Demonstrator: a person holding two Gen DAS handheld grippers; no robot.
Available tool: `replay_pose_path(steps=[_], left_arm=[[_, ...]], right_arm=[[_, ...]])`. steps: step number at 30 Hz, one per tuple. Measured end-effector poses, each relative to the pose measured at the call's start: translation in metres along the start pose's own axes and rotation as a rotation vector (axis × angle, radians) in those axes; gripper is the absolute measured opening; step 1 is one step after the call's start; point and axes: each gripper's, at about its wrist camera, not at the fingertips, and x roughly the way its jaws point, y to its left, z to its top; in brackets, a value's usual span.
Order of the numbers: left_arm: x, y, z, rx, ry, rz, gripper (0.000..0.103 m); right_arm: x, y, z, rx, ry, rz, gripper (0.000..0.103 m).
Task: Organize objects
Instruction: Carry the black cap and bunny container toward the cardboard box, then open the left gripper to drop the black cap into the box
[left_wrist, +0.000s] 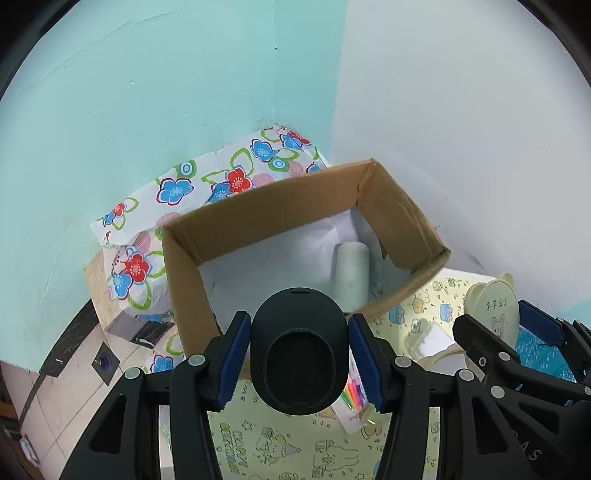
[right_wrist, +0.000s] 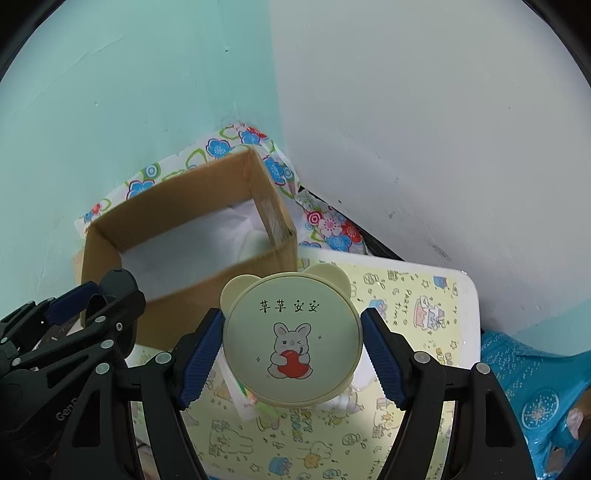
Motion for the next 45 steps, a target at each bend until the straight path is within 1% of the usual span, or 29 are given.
replay_pose_path(steps=[4, 7, 10, 13, 17, 22, 23, 24, 26, 29, 34, 38, 42, 45], left_arm=[[0.000, 0.006, 0.015, 0.007, -0.020, 0.003, 0.056], [0.002, 0.008, 0.026, 0.016, -0.045, 0.027, 0.056], [0.014, 0.014, 0.034, 0.008, -0.029, 0.025, 0.056], [0.021, 0.014, 0.036, 0.010, -0.036, 0.064, 0.056], [0.035, 0.017, 0.038, -0.002, 0.007, 0.036, 0.056], [0.047, 0.016, 0.040, 0.002, 0.041, 0.028, 0.057], [0.051, 0.016, 0.041, -0.002, 0.052, 0.021, 0.063], [0.053, 0.016, 0.041, -0.008, 0.059, 0.015, 0.066], [0.056, 0.018, 0.042, -0.012, 0.073, 0.005, 0.078], [0.056, 0.019, 0.042, -0.009, 0.076, -0.003, 0.087], [0.051, 0.024, 0.039, -0.030, 0.079, -0.024, 0.092], [0.044, 0.033, 0.033, -0.049, 0.086, -0.059, 0.094], [0.035, 0.042, 0.030, -0.064, 0.069, -0.056, 0.095], [0.031, 0.050, 0.031, -0.075, 0.056, -0.030, 0.096]], right_arm=[[0.003, 0.005, 0.012, 0.006, -0.011, -0.005, 0.076], [0.004, 0.009, 0.018, 0.010, -0.022, -0.009, 0.076], [0.007, 0.011, 0.023, 0.015, -0.028, -0.015, 0.076], [0.011, 0.014, 0.026, 0.012, -0.028, -0.020, 0.076], [0.016, 0.017, 0.029, 0.005, -0.021, -0.026, 0.076], [0.019, 0.018, 0.033, 0.013, -0.029, -0.047, 0.076], [0.019, 0.018, 0.033, 0.014, -0.030, -0.051, 0.076], [0.020, 0.019, 0.034, 0.015, -0.031, -0.055, 0.076], [0.020, 0.018, 0.035, 0.020, -0.034, -0.065, 0.076], [0.019, 0.016, 0.036, 0.031, -0.037, -0.071, 0.076], [0.015, 0.020, 0.037, 0.021, -0.050, -0.083, 0.076], [0.009, 0.024, 0.038, 0.008, -0.071, -0.086, 0.076], [0.004, 0.031, 0.044, -0.009, -0.095, -0.084, 0.076], [0.004, 0.036, 0.051, -0.011, -0.111, -0.078, 0.076]])
